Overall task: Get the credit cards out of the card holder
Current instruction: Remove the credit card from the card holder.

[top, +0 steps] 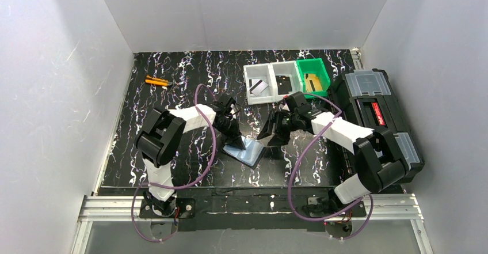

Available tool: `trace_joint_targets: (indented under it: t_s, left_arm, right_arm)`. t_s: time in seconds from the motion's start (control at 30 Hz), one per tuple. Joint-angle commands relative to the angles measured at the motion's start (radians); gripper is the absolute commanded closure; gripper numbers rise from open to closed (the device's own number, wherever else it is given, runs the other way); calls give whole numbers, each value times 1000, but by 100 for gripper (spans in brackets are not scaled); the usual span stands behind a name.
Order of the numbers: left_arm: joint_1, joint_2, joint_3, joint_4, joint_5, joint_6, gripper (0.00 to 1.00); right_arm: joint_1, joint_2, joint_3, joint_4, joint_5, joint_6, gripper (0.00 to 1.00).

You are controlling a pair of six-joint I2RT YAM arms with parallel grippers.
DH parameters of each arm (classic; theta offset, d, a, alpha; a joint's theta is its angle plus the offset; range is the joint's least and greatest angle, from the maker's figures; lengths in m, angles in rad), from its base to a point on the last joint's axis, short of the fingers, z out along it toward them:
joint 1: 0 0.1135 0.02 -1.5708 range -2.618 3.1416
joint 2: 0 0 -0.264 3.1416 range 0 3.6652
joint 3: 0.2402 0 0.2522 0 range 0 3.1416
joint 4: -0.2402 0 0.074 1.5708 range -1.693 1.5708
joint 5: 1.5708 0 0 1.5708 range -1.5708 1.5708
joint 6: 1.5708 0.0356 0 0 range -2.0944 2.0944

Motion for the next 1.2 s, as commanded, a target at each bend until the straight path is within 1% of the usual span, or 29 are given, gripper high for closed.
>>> trace_joint_targets:
  t_s: [0.0,0.1,0.3,0.5,1.17]
  left_arm:
    - [-5,27,-70,11,-14,-37,100]
    - [-4,26,-76,13,-13,-37,100]
    - [0,22,-84,17,-11,-36,100]
    - [1,14,-89,14,-11,-30,100]
    - [1,11,-93,16,-8,-25,100]
  right_arm:
    - [40,30,-11,129,-69,79,39]
    - [60,62,-24,169,-78,106,43]
    - [81,118,-24,206,-42,121,46]
    - [80,122,-30,192,32,114,46]
    - [94,224,-18,216,39,111,45]
